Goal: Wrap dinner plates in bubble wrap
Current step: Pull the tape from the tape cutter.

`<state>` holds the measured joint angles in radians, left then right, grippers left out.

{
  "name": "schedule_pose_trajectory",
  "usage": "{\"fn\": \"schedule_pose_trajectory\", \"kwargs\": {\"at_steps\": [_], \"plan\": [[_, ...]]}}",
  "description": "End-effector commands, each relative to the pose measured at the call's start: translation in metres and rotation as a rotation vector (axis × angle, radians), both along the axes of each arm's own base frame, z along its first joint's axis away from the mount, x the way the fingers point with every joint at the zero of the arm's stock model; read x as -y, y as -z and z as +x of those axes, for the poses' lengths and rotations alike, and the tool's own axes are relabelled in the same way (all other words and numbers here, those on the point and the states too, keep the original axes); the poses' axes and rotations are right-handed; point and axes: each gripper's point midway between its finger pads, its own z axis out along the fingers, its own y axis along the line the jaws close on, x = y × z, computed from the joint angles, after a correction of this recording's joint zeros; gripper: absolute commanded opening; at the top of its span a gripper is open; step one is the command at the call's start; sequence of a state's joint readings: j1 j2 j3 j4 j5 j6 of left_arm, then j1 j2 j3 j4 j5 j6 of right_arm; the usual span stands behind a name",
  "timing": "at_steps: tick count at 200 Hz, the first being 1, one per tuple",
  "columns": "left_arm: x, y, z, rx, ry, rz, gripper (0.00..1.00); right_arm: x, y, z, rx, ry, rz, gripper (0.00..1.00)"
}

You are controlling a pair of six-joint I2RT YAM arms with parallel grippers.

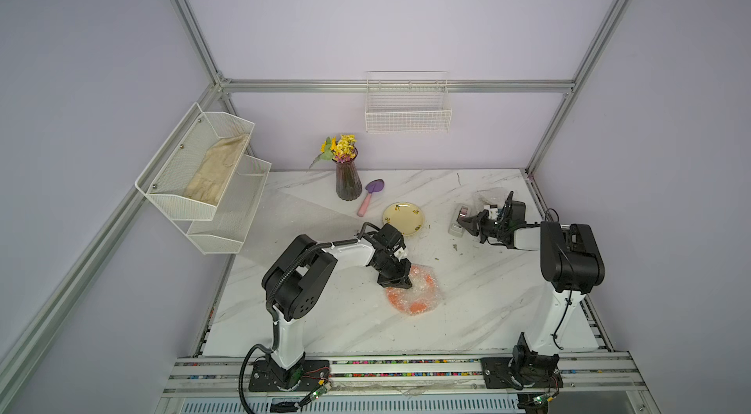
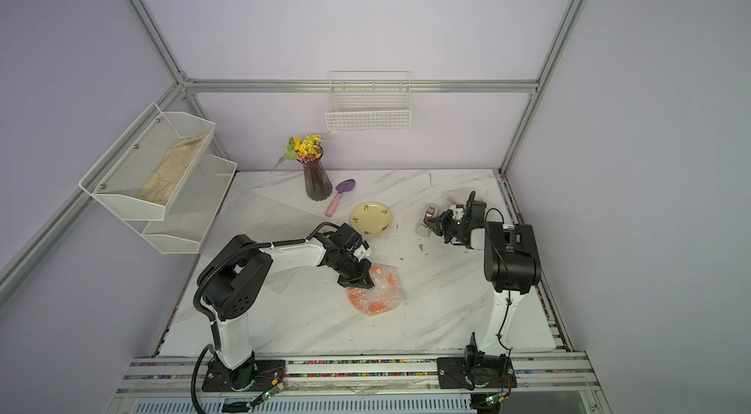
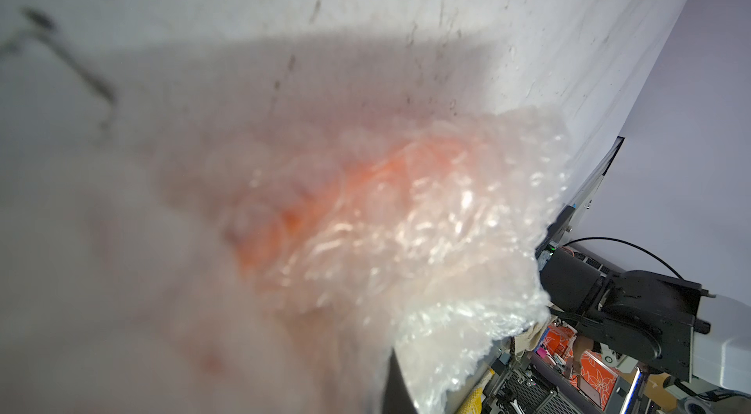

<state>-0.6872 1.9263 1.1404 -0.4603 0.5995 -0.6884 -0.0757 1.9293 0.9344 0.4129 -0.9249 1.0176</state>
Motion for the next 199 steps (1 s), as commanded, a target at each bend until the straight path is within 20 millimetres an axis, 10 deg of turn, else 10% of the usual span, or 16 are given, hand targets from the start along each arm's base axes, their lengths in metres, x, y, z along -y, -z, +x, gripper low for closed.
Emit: {"fn": "schedule_pose_trajectory", "kwargs": {"at_steps": [1,94,199], "plan": [[-0.037,0.052,-0.022,-0.063,-0.009,0.198,0.05,-0.007,-0.037,-0.024,0.013,0.010,0.029,0.00],[-0.037,0.051,-0.023,-0.062,-0.003,0.191,0.05,-0.055,-0.055,-0.155,-0.067,-0.044,0.092,0.00],[-0.037,0.052,-0.024,-0.065,-0.004,0.192,0.05,-0.080,0.054,-0.187,-0.248,-0.129,0.037,0.00]]}}
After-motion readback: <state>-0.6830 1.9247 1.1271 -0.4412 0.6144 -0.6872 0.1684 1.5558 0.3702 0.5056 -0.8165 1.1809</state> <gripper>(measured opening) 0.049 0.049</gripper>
